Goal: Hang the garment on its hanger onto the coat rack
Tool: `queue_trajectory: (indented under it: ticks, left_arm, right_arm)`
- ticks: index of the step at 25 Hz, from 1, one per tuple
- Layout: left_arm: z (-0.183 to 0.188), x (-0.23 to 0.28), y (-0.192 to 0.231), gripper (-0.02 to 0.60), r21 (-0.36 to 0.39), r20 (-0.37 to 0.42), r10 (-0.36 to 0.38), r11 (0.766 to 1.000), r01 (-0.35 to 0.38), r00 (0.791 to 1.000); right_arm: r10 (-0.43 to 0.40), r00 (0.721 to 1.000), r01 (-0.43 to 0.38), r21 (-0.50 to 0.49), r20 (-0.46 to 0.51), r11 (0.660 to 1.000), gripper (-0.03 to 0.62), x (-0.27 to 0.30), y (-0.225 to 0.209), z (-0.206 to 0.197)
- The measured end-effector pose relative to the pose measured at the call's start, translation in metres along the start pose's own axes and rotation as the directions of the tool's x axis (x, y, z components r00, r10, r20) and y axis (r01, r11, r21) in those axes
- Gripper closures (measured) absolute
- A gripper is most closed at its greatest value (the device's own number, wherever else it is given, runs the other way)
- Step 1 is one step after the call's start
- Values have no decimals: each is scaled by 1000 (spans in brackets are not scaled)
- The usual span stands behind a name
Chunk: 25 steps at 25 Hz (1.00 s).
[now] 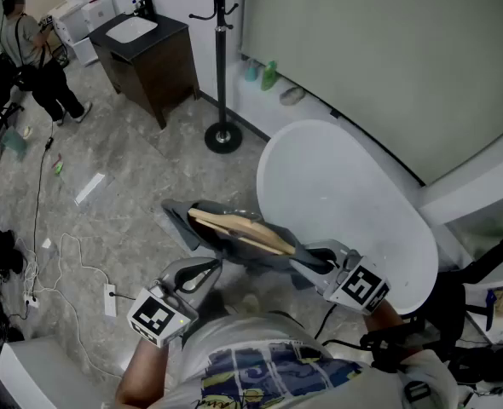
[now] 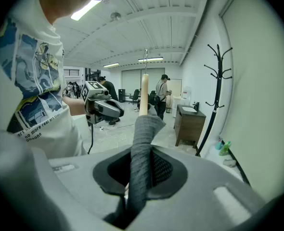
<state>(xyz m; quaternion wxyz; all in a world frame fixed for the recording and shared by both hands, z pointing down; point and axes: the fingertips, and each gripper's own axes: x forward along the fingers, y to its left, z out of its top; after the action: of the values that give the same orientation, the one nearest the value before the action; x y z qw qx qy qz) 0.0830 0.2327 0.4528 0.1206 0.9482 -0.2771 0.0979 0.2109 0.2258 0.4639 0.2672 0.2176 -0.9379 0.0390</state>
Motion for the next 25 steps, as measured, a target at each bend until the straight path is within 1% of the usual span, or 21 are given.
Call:
queue_trajectory:
  ticks: [4, 8, 10, 12, 16, 20, 22, 25]
  left_arm:
    - [-1, -6, -6, 560, 13, 27, 20, 1000, -21, 999]
    - [-6, -6, -8, 554, 19, 24, -3, 1000, 2, 1000]
    - [-5, -2, 3, 554, 24, 25, -10, 1000, 9, 1000]
    - [3, 5, 24, 553, 20, 32, -19, 1000, 18, 999]
    - [18, 16, 81, 551, 23, 31, -39, 999, 39, 999]
    - [45, 17, 143, 551, 70, 44, -90, 994, 87, 995]
    - [53, 15, 170, 551, 113, 46, -126, 986, 120, 991]
    - [57, 11, 202, 551, 142, 35, -160, 978, 154, 986]
  right_arm:
    - [3, 1000, -2, 10, -20, 1000, 548, -2, -1, -6]
    - [-14, 1000, 15, 27, -20, 1000, 548, 2, -14, -7]
    - [-26, 1000, 27, 28, -17, 999, 549, 10, -28, -3]
    - [-30, 999, 30, 43, -12, 999, 549, 21, -49, 6]
    - [-33, 999, 34, 94, -2, 995, 549, 47, -95, 30]
    - [-58, 998, 56, 145, 6, 988, 549, 78, -140, 67]
    - [-77, 997, 75, 144, 9, 987, 549, 95, -163, 87]
    - [-117, 993, 112, 129, 28, 985, 549, 115, -202, 118]
